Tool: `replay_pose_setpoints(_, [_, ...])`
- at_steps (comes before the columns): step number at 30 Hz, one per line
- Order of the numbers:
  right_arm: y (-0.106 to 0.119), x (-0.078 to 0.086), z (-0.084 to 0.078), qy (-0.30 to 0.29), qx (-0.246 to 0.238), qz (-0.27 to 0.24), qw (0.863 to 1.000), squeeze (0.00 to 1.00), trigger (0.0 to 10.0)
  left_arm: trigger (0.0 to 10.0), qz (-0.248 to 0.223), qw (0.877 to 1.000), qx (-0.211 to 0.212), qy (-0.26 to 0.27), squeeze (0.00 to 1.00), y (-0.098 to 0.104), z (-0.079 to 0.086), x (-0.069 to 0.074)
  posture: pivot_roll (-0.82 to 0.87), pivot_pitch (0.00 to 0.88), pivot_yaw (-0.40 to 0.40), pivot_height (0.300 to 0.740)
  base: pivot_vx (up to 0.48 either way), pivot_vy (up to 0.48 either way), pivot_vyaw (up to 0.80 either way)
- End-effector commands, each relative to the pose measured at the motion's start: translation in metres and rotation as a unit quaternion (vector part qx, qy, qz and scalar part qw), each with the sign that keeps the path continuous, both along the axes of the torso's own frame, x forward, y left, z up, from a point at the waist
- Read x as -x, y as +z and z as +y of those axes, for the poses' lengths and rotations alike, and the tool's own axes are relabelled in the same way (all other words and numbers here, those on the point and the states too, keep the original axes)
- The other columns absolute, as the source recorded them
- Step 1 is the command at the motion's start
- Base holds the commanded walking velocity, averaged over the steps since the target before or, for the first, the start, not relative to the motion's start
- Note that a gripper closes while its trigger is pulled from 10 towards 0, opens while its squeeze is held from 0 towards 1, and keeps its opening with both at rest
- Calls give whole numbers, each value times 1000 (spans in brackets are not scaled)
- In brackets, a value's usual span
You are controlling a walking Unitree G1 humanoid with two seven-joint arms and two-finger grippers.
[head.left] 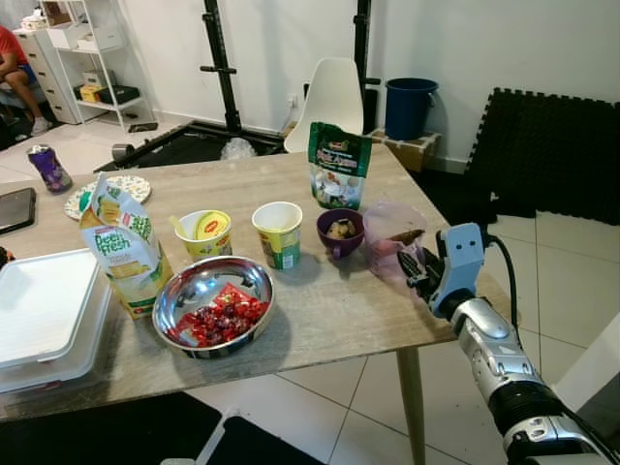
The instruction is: Restocking fridge
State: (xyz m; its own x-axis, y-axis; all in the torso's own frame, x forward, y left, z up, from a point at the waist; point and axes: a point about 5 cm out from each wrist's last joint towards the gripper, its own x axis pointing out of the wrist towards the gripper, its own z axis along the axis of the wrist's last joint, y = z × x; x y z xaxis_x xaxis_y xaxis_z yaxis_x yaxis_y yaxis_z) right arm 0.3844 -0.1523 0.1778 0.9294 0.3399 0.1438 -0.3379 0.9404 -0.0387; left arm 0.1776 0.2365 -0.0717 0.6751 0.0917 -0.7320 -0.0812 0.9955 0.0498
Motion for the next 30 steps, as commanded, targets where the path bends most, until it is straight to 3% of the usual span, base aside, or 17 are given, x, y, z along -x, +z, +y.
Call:
replay_pose_setpoints(1, [-2, 0, 1, 1, -8, 1, 1000, 0, 667, 10000, 13, 1000, -14, 0, 0, -1, 9, 6, 58, 153, 31, 740, 0, 0, 0])
replay_pose_setpoints(4, [-2, 0, 1, 2, -9, 1, 1000, 0, 549, 10000, 13, 1000, -14, -1, 0, -1, 9, 6, 58, 152, 31, 740, 0, 0, 0])
replay_pose_setpoints(5, [-2, 0, 1, 2, -10, 1, 1000, 0, 0, 10000, 13, 1000, -14, -1, 0, -1, 10, 6, 58, 148, 32, 740, 0, 0, 0])
replay_pose_setpoints(10, [1, 1, 2, 13, -22, -7, 1000, 0, 0, 10000, 12, 1000, -15, -2, 0, -1, 10, 6, 60, 143, 32, 740, 0, 0, 0])
replay_pose_setpoints(13, [14, 10, -2, 85, -36, -27, 995, 0, 0, 10000, 9, 1000, -16, -1, 0, 1, 12, 5, 62, 135, 29, 740, 0, 0, 0])
replay_pose_setpoints(14, [14, 10, -2, 85, -36, -27, 995, 0, 0, 10000, 9, 1000, -16, -1, 0, 1, 12, 5, 62, 135, 29, 740, 0, 0, 0])
replay_pose_setpoints(19, [32, 19, -25, 132, -10, -40, 990, 0, 0, 10000, 7, 1000, -17, 0, 0, 1, 13, 5, 55, 131, 28, 740, 0, 0, 0])
replay_pose_setpoints(22, [46, 26, -49, 156, 17, -43, 987, 0, 0, 10000, 5, 1000, -15, -3, 0, 1, 11, 4, 46, 126, 35, 740, 0, 0, 0])
replay_pose_setpoints(26, [50, 32, -57, 182, 12, -42, 982, 0, 0, 10000, 2, 1000, -13, -5, 0, 1, 8, 2, 46, 126, 35, 740, 0, 0, 0])
replay_pose_setpoints(27, [50, 43, -62, 232, -11, -28, 972, 0, 0, 10000, -4, 1000, -12, -7, 0, 3, 6, -2, 41, 122, 36, 740, 0, 0, 0])
replay_pose_setpoints(29, [49, 48, -63, 257, -19, -21, 966, 0, 0, 10000, -6, 1000, -11, -8, 0, 3, 5, -3, 41, 122, 36, 740, 0, 0, 0])
replay_pose_setpoints(30, [46, 59, -63, 303, -25, 5, 953, 0, 0, 10000, -9, 1000, -10, -8, 0, 4, 3, -5, 41, 122, 36, 740, 0, 0, 0])
